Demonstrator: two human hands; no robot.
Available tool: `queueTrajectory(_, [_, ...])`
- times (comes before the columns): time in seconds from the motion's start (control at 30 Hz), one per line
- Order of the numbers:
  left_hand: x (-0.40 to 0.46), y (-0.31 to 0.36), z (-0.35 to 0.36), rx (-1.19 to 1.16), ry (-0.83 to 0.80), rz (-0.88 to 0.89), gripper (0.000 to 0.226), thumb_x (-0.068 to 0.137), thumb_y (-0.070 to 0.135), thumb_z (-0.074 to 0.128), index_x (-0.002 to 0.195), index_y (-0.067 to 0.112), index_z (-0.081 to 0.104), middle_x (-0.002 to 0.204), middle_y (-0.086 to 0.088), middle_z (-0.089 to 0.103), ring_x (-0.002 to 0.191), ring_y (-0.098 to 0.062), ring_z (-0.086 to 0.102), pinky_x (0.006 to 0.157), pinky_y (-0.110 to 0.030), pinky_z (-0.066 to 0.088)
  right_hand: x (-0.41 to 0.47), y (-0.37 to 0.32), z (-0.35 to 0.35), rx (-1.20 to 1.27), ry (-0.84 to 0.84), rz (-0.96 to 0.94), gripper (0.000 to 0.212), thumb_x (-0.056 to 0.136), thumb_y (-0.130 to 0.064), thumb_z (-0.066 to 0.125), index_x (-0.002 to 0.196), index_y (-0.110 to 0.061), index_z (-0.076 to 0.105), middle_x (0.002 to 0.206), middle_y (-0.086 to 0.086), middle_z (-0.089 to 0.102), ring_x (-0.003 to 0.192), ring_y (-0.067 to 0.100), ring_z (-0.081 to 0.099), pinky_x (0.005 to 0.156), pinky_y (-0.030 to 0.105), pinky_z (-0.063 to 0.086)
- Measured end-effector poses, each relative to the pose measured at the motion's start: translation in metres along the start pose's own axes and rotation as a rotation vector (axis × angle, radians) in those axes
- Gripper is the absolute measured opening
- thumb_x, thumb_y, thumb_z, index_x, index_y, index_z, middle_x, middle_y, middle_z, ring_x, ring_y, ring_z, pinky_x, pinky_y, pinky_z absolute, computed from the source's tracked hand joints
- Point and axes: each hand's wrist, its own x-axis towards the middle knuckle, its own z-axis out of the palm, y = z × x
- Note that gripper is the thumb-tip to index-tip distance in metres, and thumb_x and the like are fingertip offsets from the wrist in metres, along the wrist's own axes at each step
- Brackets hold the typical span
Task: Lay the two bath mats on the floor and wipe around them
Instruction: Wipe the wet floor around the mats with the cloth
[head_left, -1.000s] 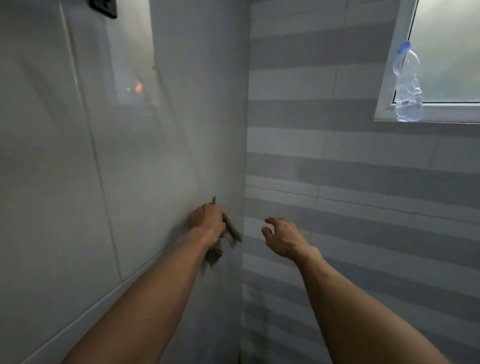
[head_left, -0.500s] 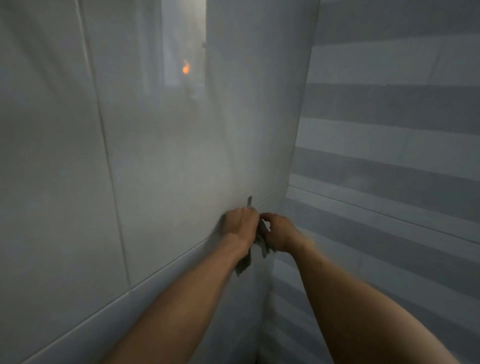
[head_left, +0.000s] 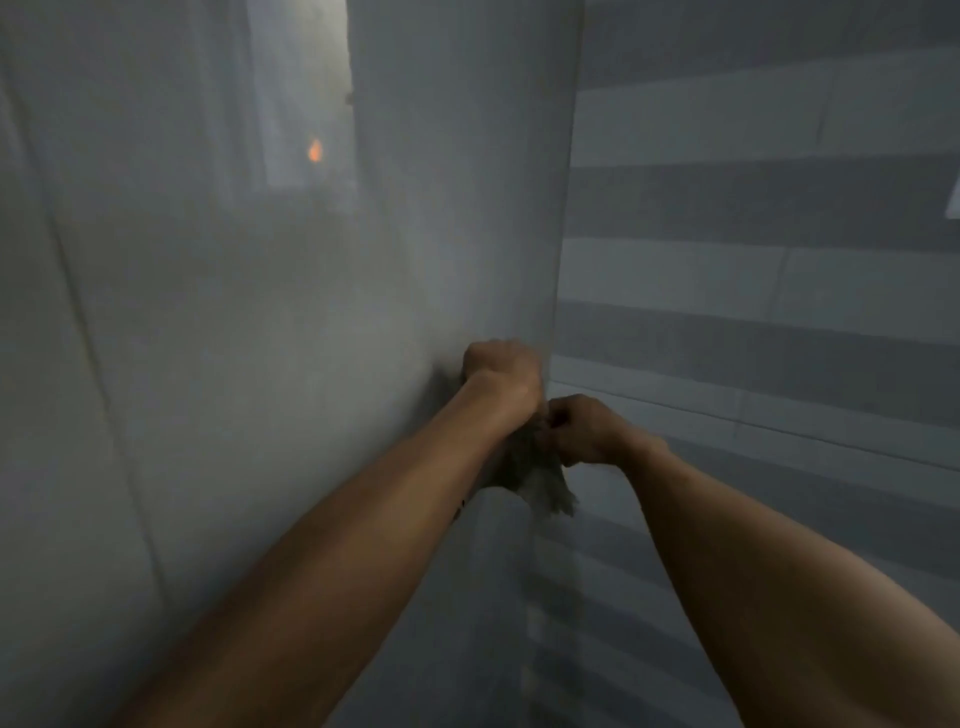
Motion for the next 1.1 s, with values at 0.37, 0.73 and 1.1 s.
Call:
queueTrajectory(0.37, [0.035, 0.077, 0.034, -0.779, 0.015, 0.212, 0.018, 0.091, 0.026, 0.051, 0.103, 0.013, 0.057, 0.11, -0.012, 0.063, 0.097, -0.03, 0.059, 0.081, -0.036, 0.05, -0.087, 0.095, -0.071, 0.343, 0.167, 0.318, 0.037, 0.075, -0.023, 0.079, 0.105, -0.027, 0.056, 0.1, 0.01, 0.071, 0.072, 0.019, 0.075, 0.058, 0.028, 0.06])
queueTrajectory(0.73, [-0.017, 0.24, 0.098, -0.801, -0.194, 0.849, 0.021, 0.094, 0.017, 0.05, 0.105, 0.012, 0.067, 0.104, -0.009, 0.069, 0.096, -0.025, 0.062, 0.078, -0.028, 0.044, -0.277, 0.181, -0.064, 0.282, 0.285, 0.733, 0.029, 0.066, -0.043, 0.075, 0.081, -0.018, 0.071, 0.079, 0.001, 0.076, 0.073, 0.014, 0.073, 0.06, 0.024, 0.057])
queueTrajectory(1.1, [-0.093, 0.385, 0.204, -0.374, -0.422, 1.371, 0.011, 0.076, 0.026, 0.058, 0.086, 0.021, 0.058, 0.092, 0.002, 0.056, 0.082, -0.021, 0.058, 0.065, -0.028, 0.04, -0.423, 0.284, 0.033, 0.168, 0.336, 1.158, 0.028, 0.078, -0.056, 0.072, 0.085, -0.03, 0.066, 0.094, -0.006, 0.068, 0.089, 0.019, 0.063, 0.074, 0.034, 0.052])
